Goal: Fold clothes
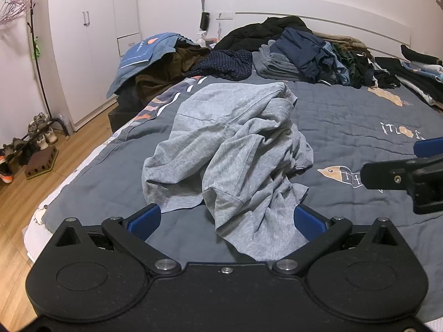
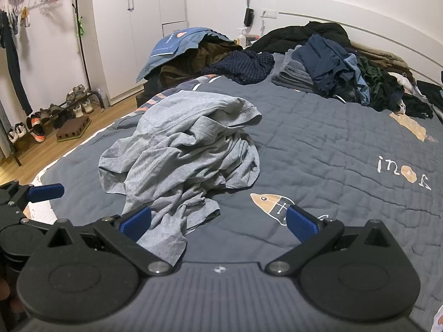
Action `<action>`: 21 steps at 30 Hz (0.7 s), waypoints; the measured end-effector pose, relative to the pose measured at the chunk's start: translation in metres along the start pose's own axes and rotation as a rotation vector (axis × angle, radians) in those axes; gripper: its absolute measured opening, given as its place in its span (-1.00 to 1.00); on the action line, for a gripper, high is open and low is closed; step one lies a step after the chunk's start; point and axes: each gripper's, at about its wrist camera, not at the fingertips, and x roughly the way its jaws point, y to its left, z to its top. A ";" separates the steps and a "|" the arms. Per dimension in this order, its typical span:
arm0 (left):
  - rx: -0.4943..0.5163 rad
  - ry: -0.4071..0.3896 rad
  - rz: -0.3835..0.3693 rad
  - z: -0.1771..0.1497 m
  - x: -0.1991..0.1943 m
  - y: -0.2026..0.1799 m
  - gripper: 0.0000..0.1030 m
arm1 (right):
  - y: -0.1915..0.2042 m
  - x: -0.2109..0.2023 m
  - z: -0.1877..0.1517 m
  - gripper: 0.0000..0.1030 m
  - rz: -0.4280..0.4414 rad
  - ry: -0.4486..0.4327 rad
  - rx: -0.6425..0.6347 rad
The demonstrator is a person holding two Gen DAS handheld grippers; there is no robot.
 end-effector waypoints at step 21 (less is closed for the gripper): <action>-0.014 -0.017 -0.058 0.003 0.003 0.010 1.00 | 0.005 0.094 0.068 0.96 0.010 -0.060 -0.112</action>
